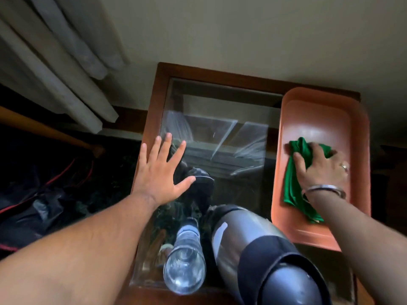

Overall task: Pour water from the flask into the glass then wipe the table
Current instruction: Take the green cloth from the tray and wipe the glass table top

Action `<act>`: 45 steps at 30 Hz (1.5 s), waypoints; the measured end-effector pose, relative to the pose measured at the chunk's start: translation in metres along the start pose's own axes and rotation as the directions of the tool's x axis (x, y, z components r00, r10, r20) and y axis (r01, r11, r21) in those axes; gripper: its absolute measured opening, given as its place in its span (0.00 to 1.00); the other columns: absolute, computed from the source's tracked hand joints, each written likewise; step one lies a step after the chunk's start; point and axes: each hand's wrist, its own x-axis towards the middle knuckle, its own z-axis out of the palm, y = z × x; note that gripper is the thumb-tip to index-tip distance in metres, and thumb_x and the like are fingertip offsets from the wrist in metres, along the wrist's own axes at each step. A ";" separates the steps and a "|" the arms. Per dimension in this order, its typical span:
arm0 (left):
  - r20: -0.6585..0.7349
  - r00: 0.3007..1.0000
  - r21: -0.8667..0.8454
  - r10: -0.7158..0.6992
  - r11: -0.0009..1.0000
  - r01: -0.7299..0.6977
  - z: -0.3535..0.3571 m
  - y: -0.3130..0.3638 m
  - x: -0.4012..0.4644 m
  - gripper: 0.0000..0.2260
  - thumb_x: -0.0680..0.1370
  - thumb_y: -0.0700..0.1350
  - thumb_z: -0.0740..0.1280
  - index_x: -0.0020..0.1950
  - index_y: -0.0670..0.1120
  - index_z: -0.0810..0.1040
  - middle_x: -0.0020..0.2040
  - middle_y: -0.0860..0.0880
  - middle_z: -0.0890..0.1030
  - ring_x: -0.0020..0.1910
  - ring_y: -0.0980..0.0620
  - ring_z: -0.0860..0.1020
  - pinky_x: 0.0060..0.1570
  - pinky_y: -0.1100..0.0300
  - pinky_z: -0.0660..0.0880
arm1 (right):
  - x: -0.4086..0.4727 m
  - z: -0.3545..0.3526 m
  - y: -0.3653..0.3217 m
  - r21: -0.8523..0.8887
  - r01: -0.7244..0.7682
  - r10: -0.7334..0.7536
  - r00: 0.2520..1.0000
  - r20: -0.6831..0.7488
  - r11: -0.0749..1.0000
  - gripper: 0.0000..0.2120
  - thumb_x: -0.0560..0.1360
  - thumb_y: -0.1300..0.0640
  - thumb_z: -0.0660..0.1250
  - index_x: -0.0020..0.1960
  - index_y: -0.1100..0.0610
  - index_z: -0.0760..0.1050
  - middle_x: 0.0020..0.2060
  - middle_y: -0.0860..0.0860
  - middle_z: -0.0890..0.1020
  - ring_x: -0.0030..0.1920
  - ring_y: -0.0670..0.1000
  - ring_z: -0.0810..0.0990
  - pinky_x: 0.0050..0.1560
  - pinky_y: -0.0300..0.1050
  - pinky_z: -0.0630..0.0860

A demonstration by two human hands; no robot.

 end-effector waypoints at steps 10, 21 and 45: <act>-0.019 0.999 -0.037 0.035 0.999 -0.036 0.004 -0.004 0.002 0.43 0.74 0.76 0.50 0.83 0.55 0.48 0.83 0.41 0.52 0.81 0.38 0.52 0.77 0.33 0.49 | -0.009 -0.074 -0.052 0.420 0.271 -0.178 0.952 -0.248 0.866 0.17 0.74 0.44 0.63 0.61 0.48 0.73 0.52 0.62 0.73 0.49 0.59 0.75 0.45 0.47 0.74; -0.007 1.000 -0.070 0.012 0.997 -0.013 0.007 -0.018 -0.027 0.51 0.71 0.78 0.51 0.83 0.46 0.45 0.83 0.39 0.50 0.82 0.38 0.48 0.78 0.36 0.45 | -0.004 -0.026 -0.172 0.017 0.544 -0.529 0.807 0.263 0.839 0.35 0.77 0.37 0.50 0.79 0.47 0.41 0.79 0.58 0.44 0.78 0.63 0.46 0.76 0.58 0.49; -0.042 0.999 -0.176 0.014 0.984 -0.021 0.012 -0.023 -0.031 0.54 0.69 0.78 0.58 0.83 0.44 0.52 0.82 0.40 0.55 0.81 0.41 0.52 0.77 0.40 0.52 | 0.053 0.003 -0.263 -0.026 0.629 -0.615 0.766 0.188 0.777 0.32 0.77 0.38 0.45 0.79 0.45 0.47 0.79 0.57 0.50 0.78 0.63 0.47 0.77 0.59 0.48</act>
